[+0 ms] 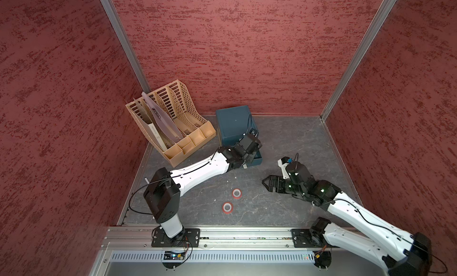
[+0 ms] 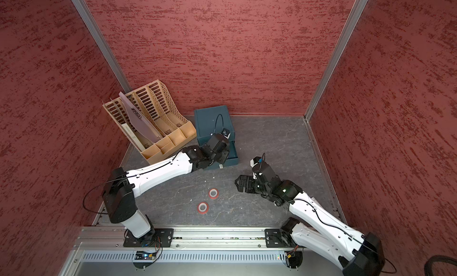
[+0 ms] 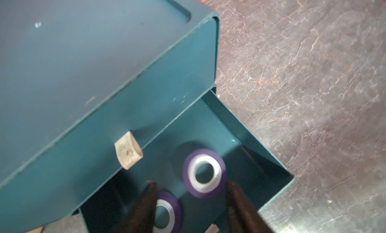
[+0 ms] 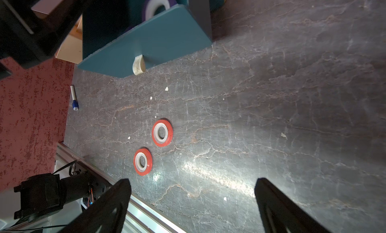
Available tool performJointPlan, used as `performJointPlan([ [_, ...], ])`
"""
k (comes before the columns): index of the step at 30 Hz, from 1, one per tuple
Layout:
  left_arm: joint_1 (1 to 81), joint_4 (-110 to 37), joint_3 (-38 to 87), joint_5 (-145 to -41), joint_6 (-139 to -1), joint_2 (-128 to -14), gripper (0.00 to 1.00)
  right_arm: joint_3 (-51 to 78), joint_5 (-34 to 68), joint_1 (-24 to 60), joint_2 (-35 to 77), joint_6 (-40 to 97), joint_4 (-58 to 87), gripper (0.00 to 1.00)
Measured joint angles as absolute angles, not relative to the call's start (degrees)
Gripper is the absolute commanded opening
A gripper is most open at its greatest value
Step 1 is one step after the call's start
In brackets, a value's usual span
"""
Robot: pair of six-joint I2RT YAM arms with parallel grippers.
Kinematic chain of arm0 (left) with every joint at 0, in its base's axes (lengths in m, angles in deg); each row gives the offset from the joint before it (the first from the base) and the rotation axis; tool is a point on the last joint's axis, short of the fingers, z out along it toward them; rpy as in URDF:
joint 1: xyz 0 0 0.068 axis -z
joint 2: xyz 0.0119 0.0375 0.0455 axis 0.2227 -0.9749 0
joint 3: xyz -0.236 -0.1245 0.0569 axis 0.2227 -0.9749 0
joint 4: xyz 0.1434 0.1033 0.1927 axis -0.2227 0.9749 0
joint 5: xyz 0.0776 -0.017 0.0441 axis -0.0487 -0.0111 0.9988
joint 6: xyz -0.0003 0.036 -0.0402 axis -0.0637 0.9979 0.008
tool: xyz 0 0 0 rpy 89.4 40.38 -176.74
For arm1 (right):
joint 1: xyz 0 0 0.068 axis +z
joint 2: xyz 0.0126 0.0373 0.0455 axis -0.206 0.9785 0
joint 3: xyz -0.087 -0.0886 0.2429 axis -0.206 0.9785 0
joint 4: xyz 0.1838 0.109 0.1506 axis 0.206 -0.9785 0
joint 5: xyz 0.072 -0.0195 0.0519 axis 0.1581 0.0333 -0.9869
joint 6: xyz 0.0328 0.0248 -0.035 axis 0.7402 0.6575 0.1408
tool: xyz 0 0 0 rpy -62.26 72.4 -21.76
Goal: Place the transparent tape into the drawer according to color
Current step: Place the tape in the drawer.
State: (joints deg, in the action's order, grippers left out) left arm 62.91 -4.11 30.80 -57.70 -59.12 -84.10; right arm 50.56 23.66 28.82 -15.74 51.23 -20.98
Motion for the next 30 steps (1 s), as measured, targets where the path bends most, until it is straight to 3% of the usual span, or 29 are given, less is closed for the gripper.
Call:
performJointPlan([
  [10,63.5,-4.2,30.8,-58.3,-59.2,-80.9,0.99,50.5,23.6,28.8,-13.2,51.1,-20.3,0.98],
  [18,62.4,-3.2,30.7,-62.4,-61.7,-69.6,1.00,49.6,23.6,28.8,-10.2,49.8,-19.6,0.98],
  [25,49.9,-1.8,28.4,-74.2,-67.7,-63.0,1.00,45.8,25.2,31.0,-7.1,47.2,-18.5,0.99],
  [30,40.1,0.7,28.5,-81.8,-71.4,-64.1,1.00,43.7,28.4,33.7,-4.5,45.6,-16.4,0.98],
])
